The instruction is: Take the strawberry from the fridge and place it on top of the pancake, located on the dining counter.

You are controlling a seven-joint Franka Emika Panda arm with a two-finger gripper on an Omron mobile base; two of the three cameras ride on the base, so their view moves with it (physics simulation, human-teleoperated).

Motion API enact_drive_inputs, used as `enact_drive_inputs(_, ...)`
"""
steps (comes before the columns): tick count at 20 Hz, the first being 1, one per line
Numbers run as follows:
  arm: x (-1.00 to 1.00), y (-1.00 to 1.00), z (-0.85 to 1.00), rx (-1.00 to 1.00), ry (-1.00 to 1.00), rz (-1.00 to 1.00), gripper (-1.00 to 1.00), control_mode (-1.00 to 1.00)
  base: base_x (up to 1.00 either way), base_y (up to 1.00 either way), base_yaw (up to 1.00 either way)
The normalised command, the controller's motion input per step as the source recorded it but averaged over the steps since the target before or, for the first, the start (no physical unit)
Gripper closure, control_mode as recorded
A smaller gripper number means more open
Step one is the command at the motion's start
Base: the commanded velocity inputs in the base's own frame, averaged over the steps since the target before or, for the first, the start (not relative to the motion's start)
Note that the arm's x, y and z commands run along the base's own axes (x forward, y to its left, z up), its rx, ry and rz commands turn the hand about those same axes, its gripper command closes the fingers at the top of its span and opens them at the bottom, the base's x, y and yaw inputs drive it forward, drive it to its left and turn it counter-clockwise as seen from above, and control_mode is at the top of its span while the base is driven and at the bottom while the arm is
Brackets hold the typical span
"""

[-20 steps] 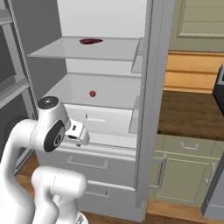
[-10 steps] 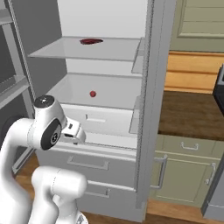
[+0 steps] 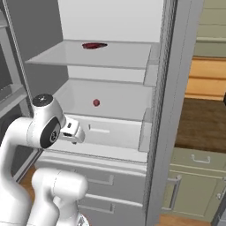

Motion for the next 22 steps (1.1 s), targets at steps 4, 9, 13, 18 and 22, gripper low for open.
enact_drive_inputs(4,0.00,0.00,0.00,0.00,0.00,0.00,-1.00,1.00,0.37,-0.43,0.01)
enact_drive_inputs(9,0.00,0.00,0.00,0.00,0.00,0.00,-1.00,1.00,0.36,-0.23,0.00)
enact_drive_inputs(13,0.00,0.00,0.00,0.00,0.00,0.00,-1.00,1.00,0.44,-0.01,0.00)
enact_drive_inputs(18,0.00,0.00,0.00,0.00,0.00,0.00,-1.00,1.00,0.52,0.03,0.00)
enact_drive_inputs(22,0.00,0.00,0.00,0.00,0.00,0.00,-1.00,1.00,0.57,0.01,0.00)
